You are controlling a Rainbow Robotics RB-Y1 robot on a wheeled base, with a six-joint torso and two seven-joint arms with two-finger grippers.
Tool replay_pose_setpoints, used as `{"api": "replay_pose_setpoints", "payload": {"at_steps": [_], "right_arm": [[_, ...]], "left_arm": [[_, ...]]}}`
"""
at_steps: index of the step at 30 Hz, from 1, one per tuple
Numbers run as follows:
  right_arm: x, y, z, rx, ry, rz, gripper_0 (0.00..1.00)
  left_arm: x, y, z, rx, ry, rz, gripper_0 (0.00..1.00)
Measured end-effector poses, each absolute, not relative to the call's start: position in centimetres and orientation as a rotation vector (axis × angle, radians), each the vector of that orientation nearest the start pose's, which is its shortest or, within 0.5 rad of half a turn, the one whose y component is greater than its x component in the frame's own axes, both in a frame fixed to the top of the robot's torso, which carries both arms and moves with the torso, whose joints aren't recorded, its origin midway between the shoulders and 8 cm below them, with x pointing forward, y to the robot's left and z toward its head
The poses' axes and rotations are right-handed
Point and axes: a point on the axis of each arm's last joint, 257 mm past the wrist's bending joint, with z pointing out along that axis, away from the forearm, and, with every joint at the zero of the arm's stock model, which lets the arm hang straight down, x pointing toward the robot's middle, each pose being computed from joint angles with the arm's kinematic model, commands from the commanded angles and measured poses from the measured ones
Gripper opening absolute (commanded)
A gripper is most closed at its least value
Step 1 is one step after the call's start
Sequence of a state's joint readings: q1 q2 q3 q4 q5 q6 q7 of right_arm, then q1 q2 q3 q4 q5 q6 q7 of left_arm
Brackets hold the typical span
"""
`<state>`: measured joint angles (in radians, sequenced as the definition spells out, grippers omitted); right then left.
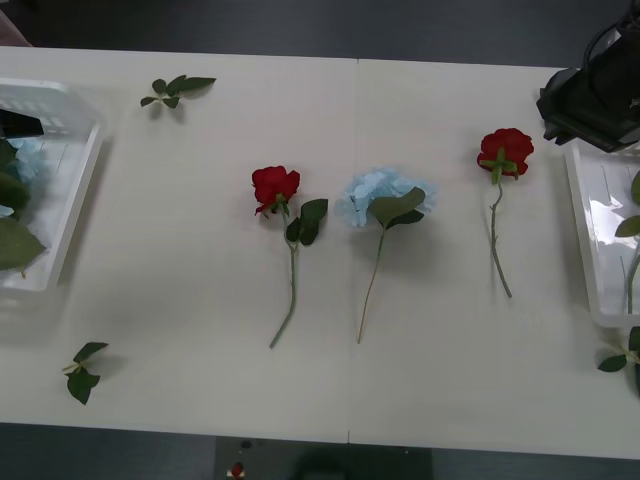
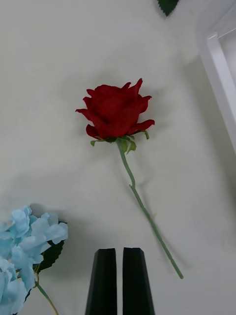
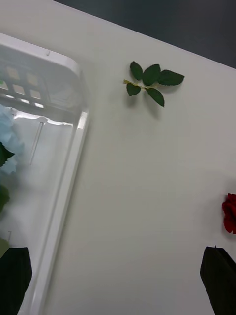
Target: Put the red flowers into the right box and the blue flowers into the left box
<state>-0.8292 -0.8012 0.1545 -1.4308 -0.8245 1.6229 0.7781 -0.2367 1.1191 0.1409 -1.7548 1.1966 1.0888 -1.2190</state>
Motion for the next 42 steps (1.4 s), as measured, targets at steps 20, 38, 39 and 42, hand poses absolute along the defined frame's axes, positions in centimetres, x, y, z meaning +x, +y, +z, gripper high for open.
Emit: {"api": "replay_pose_setpoints", "payload": {"at_steps": [20,38,39,42], "right_arm": [[55.4,-34.5,-15.0,0.682,2.532,0.112,1.00],[57.6,-33.2,-25.2,0.522,2.554,0.077,1.00],[57.8,-33.2,-25.6,0.519,2.553,0.075,1.00],[58.2,-32.8,-26.4,0.458,2.552,0.058,1.00]], "left_arm": [[53.5,25.4,-18.8,-0.007,2.314,-0.310,1.00],[50.8,11.2,-25.6,0.107,2.394,-0.239,1.00],[50.8,10.9,-25.6,0.119,2.393,-0.238,1.00],[50.9,10.3,-25.2,0.142,2.386,-0.236,1.00]]}}
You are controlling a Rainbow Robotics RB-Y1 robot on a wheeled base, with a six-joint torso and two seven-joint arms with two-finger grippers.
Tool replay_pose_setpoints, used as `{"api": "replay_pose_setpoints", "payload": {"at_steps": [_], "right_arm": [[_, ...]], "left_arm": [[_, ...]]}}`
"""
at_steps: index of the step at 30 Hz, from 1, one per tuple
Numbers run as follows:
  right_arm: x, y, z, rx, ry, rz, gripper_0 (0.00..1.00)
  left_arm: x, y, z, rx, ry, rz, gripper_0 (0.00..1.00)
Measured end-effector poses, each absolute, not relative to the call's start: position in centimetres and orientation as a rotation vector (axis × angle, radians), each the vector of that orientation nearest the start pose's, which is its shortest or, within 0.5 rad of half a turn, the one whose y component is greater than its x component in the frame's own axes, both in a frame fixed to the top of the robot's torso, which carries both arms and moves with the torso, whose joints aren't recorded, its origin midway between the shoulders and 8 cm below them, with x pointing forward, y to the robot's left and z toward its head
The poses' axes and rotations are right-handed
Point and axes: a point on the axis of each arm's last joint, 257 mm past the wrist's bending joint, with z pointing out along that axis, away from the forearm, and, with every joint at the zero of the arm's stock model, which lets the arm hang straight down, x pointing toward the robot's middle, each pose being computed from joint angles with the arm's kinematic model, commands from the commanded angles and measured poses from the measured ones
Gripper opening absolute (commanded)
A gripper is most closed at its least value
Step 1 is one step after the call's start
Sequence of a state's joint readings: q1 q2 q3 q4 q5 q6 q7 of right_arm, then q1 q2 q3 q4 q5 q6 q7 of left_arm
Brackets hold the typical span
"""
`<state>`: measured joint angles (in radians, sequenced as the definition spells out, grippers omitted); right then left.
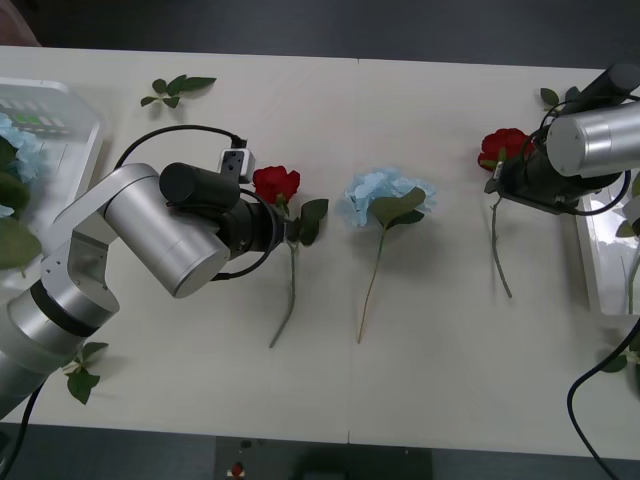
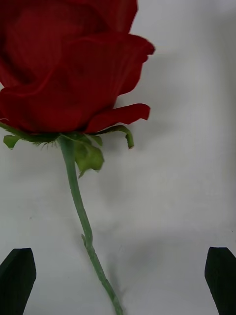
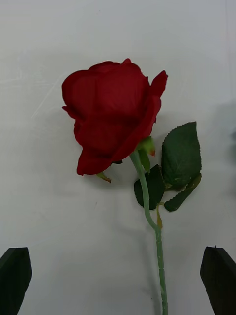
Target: Put the red flowers into the right box and the blue flowers into the left box
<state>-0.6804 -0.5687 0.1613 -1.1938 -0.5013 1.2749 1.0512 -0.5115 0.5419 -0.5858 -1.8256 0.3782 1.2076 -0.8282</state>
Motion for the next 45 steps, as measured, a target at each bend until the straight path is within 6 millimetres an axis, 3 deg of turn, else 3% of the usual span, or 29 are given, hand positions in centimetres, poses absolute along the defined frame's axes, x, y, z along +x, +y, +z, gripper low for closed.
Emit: {"api": "replay_pose_setpoints", "payload": {"at_steps": [11,12,14,15,16,18,24,30,33,37,39,41,42,43,45], "right_arm": [[59.3,-31.5,-29.3,0.367,2.524,-0.004,1.00],[59.3,-31.6,-29.5,0.365,2.525,-0.006,0.97],[59.2,-31.8,-29.7,0.368,2.527,-0.015,0.66],[59.2,-32.0,-29.7,0.367,2.526,-0.024,0.35],[59.2,-32.2,-29.6,0.365,2.523,-0.035,0.13],[59.4,-32.3,-29.5,0.361,2.517,-0.042,0.01],[59.6,-32.3,-29.4,0.359,2.507,-0.037,0.00],[59.9,-32.7,-29.8,0.370,2.495,-0.034,0.00],[59.7,-32.8,-30.0,0.373,2.502,-0.038,0.00],[59.7,-32.8,-30.0,0.373,2.502,-0.038,0.00],[59.5,-32.9,-30.0,0.375,2.510,-0.044,0.00],[58.8,-33.0,-29.7,0.375,2.539,-0.060,0.00],[58.4,-32.9,-29.3,0.374,2.554,-0.060,0.00],[58.0,-32.8,-28.6,0.371,2.567,-0.053,0.00],[57.6,-32.5,-26.4,0.364,2.575,-0.024,0.00]], "left_arm": [[53.3,9.3,-25.9,0.156,2.405,-0.170,1.00],[53.4,9.2,-26.1,0.152,2.408,-0.170,1.00],[53.8,9.0,-26.6,0.151,2.405,-0.176,1.00],[54.0,8.9,-26.9,0.158,2.403,-0.175,1.00],[54.2,8.8,-27.4,0.169,2.403,-0.171,1.00],[54.2,8.7,-28.5,0.196,2.410,-0.152,1.00],[54.3,8.3,-30.6,0.264,2.417,-0.108,1.00],[54.2,8.3,-30.7,0.266,2.418,-0.108,1.00],[54.2,8.2,-30.7,0.266,2.420,-0.110,0.93],[54.2,8.1,-30.7,0.266,2.420,-0.114,0.91],[54.1,7.5,-30.6,0.272,2.412,-0.150,0.82],[53.9,6.9,-30.9,0.286,2.408,-0.187,0.50],[53.7,6.8,-31.2,0.293,2.412,-0.194,0.23],[53.4,6.9,-31.5,0.301,2.418,-0.196,0.13],[53.1,7.2,-32.1,0.312,2.426,-0.191,0.11]]}}
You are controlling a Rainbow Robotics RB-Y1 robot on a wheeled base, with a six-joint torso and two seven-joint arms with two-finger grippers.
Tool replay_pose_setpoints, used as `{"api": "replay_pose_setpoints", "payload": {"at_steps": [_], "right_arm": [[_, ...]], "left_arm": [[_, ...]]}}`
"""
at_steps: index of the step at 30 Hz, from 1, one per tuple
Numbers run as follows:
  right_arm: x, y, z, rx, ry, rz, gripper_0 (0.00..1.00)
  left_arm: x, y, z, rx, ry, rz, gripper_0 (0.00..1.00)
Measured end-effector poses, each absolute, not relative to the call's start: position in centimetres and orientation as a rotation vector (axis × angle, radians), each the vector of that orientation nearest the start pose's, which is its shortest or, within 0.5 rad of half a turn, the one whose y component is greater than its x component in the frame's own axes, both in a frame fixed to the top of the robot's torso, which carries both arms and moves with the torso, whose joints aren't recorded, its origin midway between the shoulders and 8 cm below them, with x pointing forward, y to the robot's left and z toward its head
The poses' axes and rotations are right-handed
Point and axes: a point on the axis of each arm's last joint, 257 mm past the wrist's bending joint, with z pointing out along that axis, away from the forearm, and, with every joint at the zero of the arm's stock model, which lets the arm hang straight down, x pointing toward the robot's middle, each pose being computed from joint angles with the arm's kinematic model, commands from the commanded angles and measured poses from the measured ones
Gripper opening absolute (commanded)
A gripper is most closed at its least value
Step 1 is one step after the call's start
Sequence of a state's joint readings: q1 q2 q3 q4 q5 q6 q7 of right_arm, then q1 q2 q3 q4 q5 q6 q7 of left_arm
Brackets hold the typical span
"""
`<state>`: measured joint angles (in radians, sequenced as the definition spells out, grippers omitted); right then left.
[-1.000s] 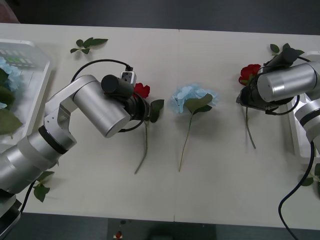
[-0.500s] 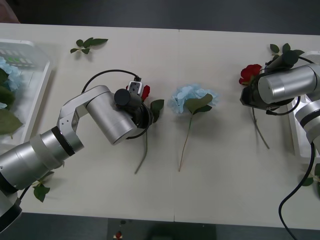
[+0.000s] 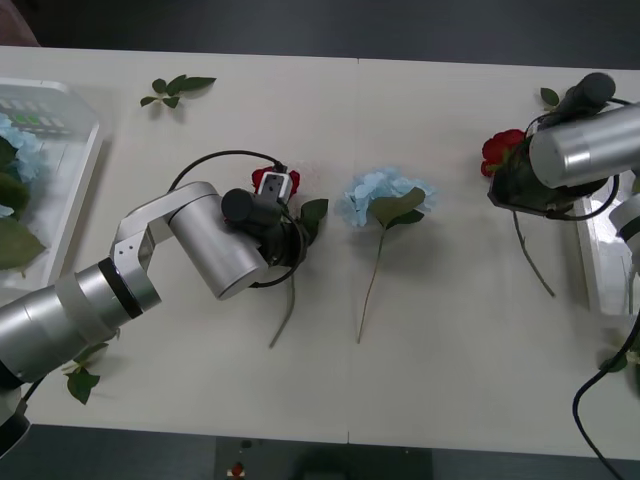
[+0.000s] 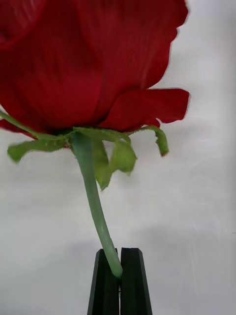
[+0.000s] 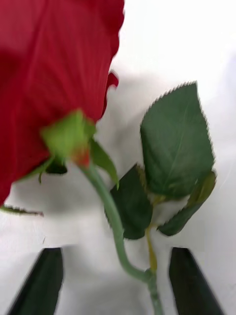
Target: Put the red flowers into the right box and the blue flowers into the left box
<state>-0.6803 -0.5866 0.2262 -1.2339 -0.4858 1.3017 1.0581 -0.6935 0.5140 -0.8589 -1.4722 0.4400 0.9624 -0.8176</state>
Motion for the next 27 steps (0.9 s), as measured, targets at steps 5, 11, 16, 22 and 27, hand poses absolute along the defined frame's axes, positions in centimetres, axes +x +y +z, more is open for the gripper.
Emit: {"api": "replay_pose_setpoints", "payload": {"at_steps": [5,11,16,22,27], "right_arm": [[56.8,-33.2,-19.6,0.390,2.542,0.061,0.00],[54.8,-38.0,-13.3,0.496,2.509,0.100,0.00],[52.4,-44.3,-9.8,0.602,2.490,0.001,0.00],[50.6,-50.6,-8.5,0.731,2.468,-0.123,0.00],[50.8,-55.4,-8.6,0.785,2.410,-0.167,0.00]], "left_arm": [[53.0,7.5,-32.3,0.313,2.430,-0.182,0.03],[53.0,7.5,-32.3,0.313,2.430,-0.183,0.00],[53.0,7.5,-32.2,0.313,2.429,-0.183,0.00],[53.1,7.2,-30.9,0.330,2.400,-0.196,0.00],[54.6,7.8,-24.1,0.262,2.309,-0.309,0.00]]}}
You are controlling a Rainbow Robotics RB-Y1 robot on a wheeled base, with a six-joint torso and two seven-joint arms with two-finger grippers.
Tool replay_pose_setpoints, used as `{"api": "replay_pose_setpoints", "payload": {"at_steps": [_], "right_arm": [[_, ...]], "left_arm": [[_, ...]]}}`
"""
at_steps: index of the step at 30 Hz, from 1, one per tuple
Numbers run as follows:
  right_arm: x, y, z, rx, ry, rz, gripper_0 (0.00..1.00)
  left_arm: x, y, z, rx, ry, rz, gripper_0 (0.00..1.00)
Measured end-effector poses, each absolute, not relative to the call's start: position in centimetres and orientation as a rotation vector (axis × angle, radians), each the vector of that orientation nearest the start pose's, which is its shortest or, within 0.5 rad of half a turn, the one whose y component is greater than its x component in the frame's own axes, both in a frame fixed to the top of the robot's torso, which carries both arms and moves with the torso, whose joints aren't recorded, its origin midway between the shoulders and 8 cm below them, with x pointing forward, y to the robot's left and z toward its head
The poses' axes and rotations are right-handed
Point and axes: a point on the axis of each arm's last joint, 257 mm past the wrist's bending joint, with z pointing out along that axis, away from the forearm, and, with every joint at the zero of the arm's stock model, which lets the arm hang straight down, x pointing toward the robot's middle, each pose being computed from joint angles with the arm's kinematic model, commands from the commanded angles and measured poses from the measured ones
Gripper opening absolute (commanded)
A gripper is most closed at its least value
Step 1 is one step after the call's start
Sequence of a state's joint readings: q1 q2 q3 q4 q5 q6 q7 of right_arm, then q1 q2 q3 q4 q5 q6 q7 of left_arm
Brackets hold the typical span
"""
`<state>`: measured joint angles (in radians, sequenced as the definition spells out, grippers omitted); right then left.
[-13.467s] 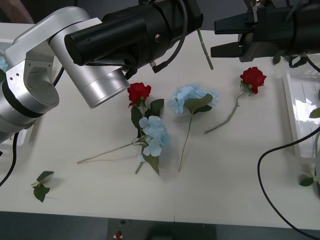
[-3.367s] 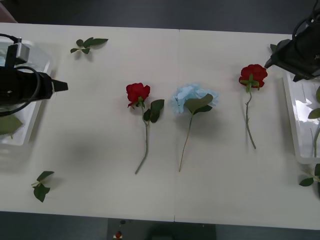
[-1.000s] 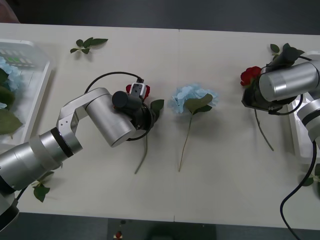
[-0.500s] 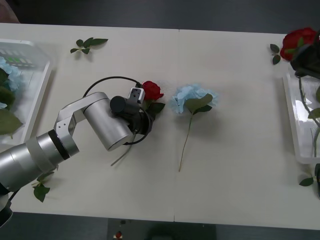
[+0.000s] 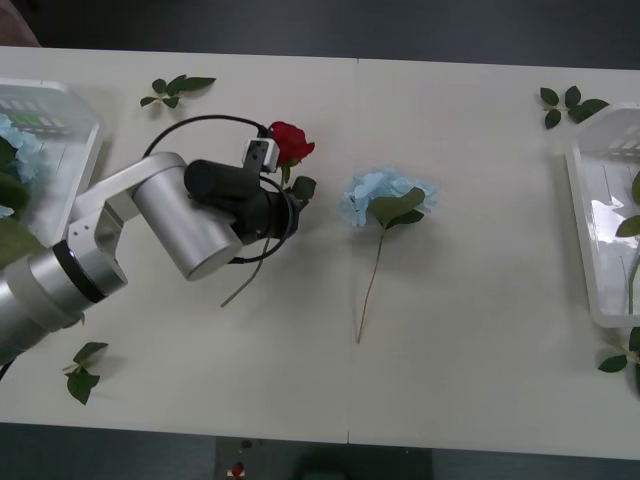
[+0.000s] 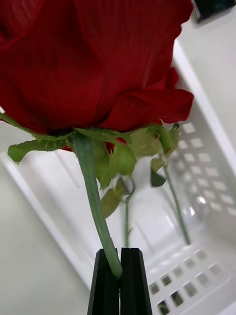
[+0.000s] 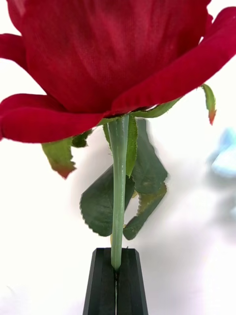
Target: Put the red flowers into the right box and the blue flowers into the left box
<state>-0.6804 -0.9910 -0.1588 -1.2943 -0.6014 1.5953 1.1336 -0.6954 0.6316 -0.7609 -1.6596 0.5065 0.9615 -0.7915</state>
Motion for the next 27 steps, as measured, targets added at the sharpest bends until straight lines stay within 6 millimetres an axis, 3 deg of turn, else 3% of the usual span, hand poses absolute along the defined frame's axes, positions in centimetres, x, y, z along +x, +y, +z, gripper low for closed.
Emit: {"api": "replay_pose_setpoints", "payload": {"at_steps": [6,10,13,18,19,20,22,24,27], "right_arm": [[51.2,-59.4,-10.6,0.801,2.385,-0.158,0.00],[50.9,-61.0,-12.8,0.861,2.382,-0.157,0.00],[50.8,-62.0,-14.4,0.899,2.372,-0.153,0.00],[51.2,-62.1,-17.0,0.940,2.361,-0.119,0.03],[51.4,-62.0,-17.3,0.940,2.356,-0.113,0.08],[51.6,-61.8,-17.6,0.939,2.352,-0.106,0.22],[52.0,-61.4,-18.0,0.935,2.351,-0.096,0.79],[52.1,-61.1,-18.2,0.932,2.354,-0.090,0.96],[52.3,-61.1,-18.2,0.927,2.348,-0.089,1.00]], "left_arm": [[56.3,9.2,-12.7,0.094,2.182,-0.555,0.00],[56.7,9.1,-6.6,0.017,2.084,-0.691,0.00],[56.7,7.4,-2.4,-0.067,1.985,-0.839,0.00],[56.1,3.1,2.9,-0.161,1.880,-1.012,0.00],[56.0,2.1,4.0,-0.150,1.856,-1.023,0.00],[55.9,1.2,4.9,-0.136,1.831,-1.027,0.00],[55.4,-0.8,6.6,-0.128,1.791,-1.055,0.00],[54.7,-2.7,7.9,-0.157,1.761,-1.120,0.00],[53.8,-4.6,9.5,-0.195,1.710,-1.187,0.00]]}}
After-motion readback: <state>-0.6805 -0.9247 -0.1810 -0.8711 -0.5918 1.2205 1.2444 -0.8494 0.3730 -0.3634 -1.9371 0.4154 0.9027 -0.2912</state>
